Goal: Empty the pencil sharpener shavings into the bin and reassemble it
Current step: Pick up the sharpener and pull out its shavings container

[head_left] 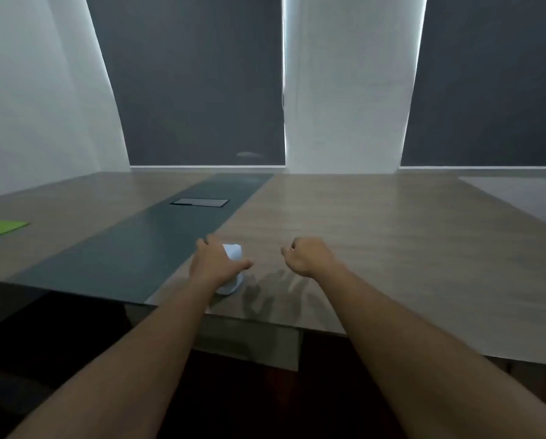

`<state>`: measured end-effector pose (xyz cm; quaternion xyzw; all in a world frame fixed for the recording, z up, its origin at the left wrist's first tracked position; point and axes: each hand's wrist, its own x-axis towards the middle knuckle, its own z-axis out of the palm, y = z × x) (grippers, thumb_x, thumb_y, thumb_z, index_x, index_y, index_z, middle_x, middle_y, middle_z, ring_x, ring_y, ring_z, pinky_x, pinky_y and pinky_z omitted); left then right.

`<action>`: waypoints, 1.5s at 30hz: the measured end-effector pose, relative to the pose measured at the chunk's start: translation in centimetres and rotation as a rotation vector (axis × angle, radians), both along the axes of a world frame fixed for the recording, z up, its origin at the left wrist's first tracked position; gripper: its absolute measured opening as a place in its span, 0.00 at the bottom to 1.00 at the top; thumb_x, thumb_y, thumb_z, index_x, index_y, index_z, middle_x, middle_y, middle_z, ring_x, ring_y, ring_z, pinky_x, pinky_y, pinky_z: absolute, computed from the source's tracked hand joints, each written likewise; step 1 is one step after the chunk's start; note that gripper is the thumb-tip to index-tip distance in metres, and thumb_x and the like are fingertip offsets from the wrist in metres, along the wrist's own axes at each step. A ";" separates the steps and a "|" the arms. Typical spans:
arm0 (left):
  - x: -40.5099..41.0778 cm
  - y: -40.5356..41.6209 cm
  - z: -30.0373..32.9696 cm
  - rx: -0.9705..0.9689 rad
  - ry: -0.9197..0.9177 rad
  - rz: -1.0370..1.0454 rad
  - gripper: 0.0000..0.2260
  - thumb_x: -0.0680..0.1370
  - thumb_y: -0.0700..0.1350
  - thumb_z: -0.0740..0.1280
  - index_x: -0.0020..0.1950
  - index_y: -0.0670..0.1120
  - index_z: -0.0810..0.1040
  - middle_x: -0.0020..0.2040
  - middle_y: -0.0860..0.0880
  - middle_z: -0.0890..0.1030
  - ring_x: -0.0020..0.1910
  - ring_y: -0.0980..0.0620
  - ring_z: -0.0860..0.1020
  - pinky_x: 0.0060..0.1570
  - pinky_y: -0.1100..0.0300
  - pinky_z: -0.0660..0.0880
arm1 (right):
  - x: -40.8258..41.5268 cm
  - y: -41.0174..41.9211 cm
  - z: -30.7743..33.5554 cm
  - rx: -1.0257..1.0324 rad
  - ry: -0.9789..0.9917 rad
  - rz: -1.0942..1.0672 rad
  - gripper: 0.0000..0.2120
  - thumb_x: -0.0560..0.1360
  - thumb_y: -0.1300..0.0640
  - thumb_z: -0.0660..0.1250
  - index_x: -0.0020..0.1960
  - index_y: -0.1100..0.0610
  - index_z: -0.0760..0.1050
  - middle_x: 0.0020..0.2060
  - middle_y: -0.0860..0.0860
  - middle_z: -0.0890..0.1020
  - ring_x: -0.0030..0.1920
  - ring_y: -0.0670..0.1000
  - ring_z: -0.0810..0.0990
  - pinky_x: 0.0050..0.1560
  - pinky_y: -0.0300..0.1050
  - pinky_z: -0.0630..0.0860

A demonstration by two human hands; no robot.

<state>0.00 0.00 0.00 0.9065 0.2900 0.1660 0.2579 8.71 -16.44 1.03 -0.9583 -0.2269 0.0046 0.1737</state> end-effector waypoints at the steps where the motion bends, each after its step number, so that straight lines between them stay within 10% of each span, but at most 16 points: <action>1: -0.2 0.1 -0.5 -0.042 -0.018 0.037 0.49 0.66 0.60 0.77 0.76 0.37 0.58 0.74 0.38 0.63 0.71 0.38 0.68 0.65 0.47 0.69 | -0.1 0.2 -0.2 0.027 0.000 0.002 0.27 0.80 0.46 0.50 0.66 0.64 0.73 0.65 0.63 0.76 0.66 0.63 0.72 0.66 0.53 0.71; 10: 0.6 1.1 -2.3 -0.463 -0.310 0.196 0.36 0.67 0.57 0.77 0.66 0.38 0.70 0.65 0.39 0.78 0.63 0.39 0.77 0.63 0.48 0.74 | -0.5 1.2 -0.7 0.459 0.221 -0.053 0.21 0.80 0.47 0.57 0.51 0.64 0.78 0.50 0.59 0.81 0.54 0.60 0.79 0.51 0.46 0.74; 18: 2.7 -1.0 -1.8 -0.835 -0.378 0.013 0.26 0.70 0.60 0.72 0.58 0.43 0.78 0.57 0.43 0.82 0.55 0.41 0.81 0.57 0.42 0.80 | -0.3 -0.1 -1.6 0.732 0.796 -0.101 0.37 0.71 0.31 0.61 0.64 0.61 0.72 0.58 0.60 0.79 0.53 0.59 0.81 0.51 0.52 0.81; 36: 7.0 -8.7 0.1 -0.858 -0.375 -0.355 0.17 0.75 0.56 0.71 0.58 0.47 0.79 0.58 0.45 0.83 0.48 0.47 0.82 0.39 0.57 0.78 | 2.1 -7.2 -3.1 1.451 0.820 -0.270 0.18 0.72 0.48 0.73 0.55 0.59 0.79 0.58 0.56 0.81 0.55 0.54 0.80 0.46 0.49 0.81; 45: 7.7 -9.1 -0.9 -0.806 -0.391 -0.328 0.25 0.70 0.53 0.77 0.62 0.42 0.75 0.61 0.42 0.80 0.58 0.43 0.82 0.53 0.46 0.81 | 3.2 -12.5 -3.6 1.731 0.723 -0.321 0.11 0.72 0.61 0.74 0.52 0.62 0.77 0.46 0.58 0.80 0.46 0.56 0.81 0.57 0.52 0.78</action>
